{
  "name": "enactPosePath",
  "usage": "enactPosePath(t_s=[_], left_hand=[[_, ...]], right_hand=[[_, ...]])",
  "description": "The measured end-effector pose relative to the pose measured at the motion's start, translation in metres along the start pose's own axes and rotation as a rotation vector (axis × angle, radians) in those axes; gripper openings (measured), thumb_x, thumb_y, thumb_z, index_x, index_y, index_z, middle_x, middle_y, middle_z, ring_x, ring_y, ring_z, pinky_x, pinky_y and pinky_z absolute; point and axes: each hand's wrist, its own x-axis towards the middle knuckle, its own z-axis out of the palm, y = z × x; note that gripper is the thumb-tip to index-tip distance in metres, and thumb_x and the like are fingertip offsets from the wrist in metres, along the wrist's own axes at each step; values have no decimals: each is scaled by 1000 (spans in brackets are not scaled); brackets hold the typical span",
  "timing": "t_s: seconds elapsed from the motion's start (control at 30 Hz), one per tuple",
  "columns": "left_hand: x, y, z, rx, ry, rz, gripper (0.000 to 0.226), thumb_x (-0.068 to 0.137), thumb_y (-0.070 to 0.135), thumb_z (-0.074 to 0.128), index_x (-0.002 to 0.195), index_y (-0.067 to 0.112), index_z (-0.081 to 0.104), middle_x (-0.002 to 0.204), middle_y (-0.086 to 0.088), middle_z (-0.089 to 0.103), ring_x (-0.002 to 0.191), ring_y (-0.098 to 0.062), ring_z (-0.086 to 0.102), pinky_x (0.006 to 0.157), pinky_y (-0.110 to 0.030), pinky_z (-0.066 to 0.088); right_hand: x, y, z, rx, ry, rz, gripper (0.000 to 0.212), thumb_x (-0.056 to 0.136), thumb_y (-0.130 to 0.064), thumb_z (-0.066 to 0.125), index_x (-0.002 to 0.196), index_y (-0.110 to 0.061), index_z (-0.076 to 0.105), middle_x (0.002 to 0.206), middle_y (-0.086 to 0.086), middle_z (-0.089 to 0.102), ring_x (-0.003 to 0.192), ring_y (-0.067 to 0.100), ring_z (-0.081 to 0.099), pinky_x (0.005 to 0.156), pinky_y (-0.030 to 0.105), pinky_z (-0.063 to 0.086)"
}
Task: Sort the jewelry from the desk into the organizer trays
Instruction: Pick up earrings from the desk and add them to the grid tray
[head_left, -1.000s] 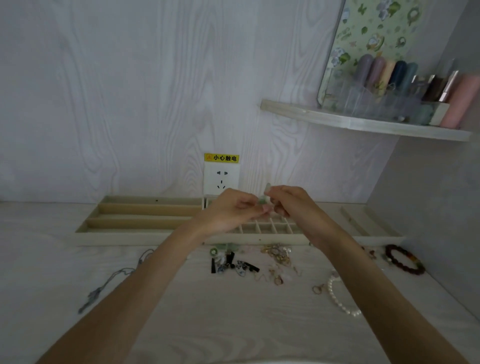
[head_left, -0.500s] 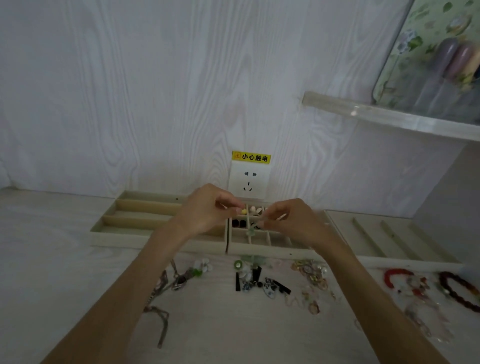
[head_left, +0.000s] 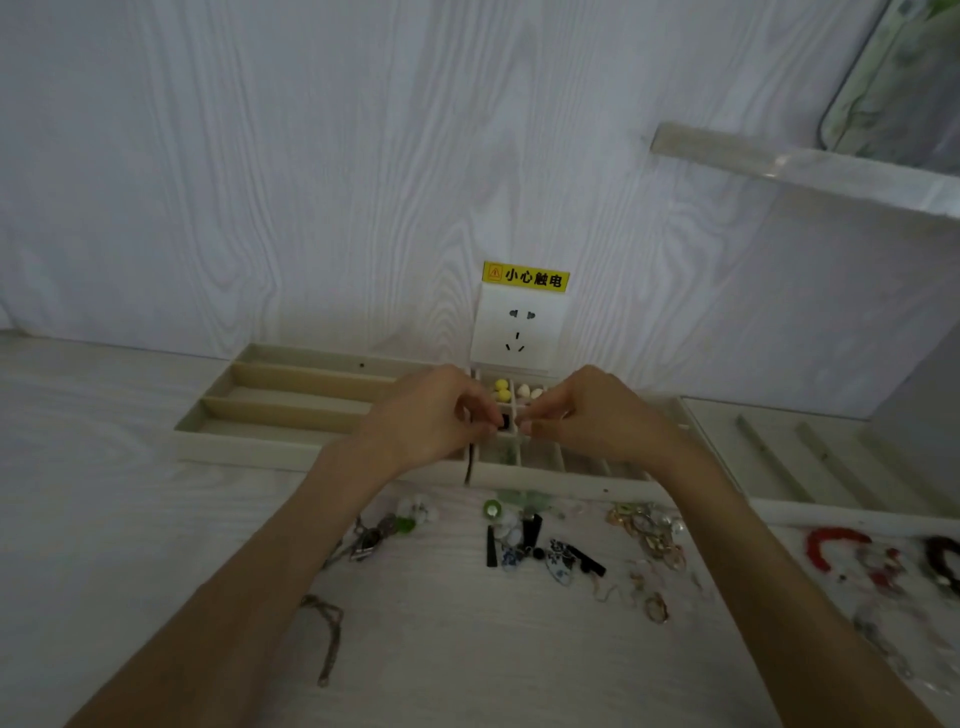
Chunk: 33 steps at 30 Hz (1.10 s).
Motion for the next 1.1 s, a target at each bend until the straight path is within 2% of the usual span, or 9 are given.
enactPosePath(t_s=[0.07, 0.2, 0.33, 0.43, 0.53, 0.63, 0.9, 1.0, 1.1], left_hand=[[-2, 1, -1, 11, 45, -5, 15, 80, 23, 70, 88, 36, 73, 83, 14, 66, 83, -11, 62, 78, -33, 53], [-3, 2, -7, -93, 11, -50, 22, 70, 26, 73, 88, 38, 70, 81, 26, 66, 88, -5, 63, 84, -35, 53], [-6, 1, -5, -59, 47, -49, 17, 69, 39, 79, 83, 34, 73, 74, 21, 68, 77, 0, 62, 78, -33, 54], [-10, 3, -3, 19, 83, -34, 9, 73, 35, 77, 80, 35, 73, 73, 20, 66, 76, -2, 61, 73, -29, 53], [-12, 10, -1, 125, 98, -12, 8, 75, 36, 74, 82, 37, 73, 78, 19, 67, 74, -3, 59, 64, -22, 45], [-13, 13, 0, 192, 99, -12, 13, 77, 35, 72, 88, 40, 73, 71, 20, 58, 67, -1, 50, 56, -15, 32], [-12, 12, 1, 183, 76, 6, 15, 81, 29, 67, 90, 38, 74, 82, 19, 60, 76, -2, 51, 61, -17, 34], [-12, 9, -1, 149, 67, 41, 16, 85, 27, 62, 92, 34, 74, 89, 14, 66, 86, -7, 57, 68, -22, 38], [-14, 9, -8, 89, 23, 66, 17, 86, 23, 61, 93, 32, 74, 80, 18, 56, 88, -10, 56, 72, -26, 44]], right_hand=[[-1, -1, 2, 27, 37, -14, 17, 82, -25, 69, 97, -25, 74, 93, 2, 74, 86, 16, 67, 77, 31, 52], [0, -2, 6, 175, 109, -39, 17, 79, -30, 72, 94, -23, 75, 84, -5, 73, 67, -3, 60, 59, 10, 43], [-1, -2, 8, 239, 120, -13, 18, 77, -31, 74, 93, -22, 76, 78, -11, 69, 68, -7, 59, 52, 1, 39], [-6, 0, 8, 205, 97, -13, 18, 77, -32, 73, 93, -22, 76, 83, -8, 72, 69, -5, 60, 54, 5, 39], [-12, 3, 6, 82, 27, -6, 14, 83, -30, 68, 93, -24, 75, 70, -11, 72, 61, 1, 62, 52, 9, 43], [-13, 6, 7, 13, -12, 7, 15, 84, -31, 66, 95, -25, 75, 83, 1, 74, 81, 20, 68, 69, 27, 52], [-9, 5, 20, 14, 63, -51, 7, 73, -28, 78, 78, -24, 76, 66, -15, 62, 65, 1, 56, 64, 25, 47], [-12, 5, 10, 33, 53, -47, 9, 76, -27, 75, 85, -25, 75, 72, -14, 63, 68, -1, 57, 64, 20, 46], [-24, 5, -19, 18, 29, -46, 11, 78, -26, 73, 89, -27, 74, 83, -9, 67, 73, 1, 57, 71, 21, 47]])
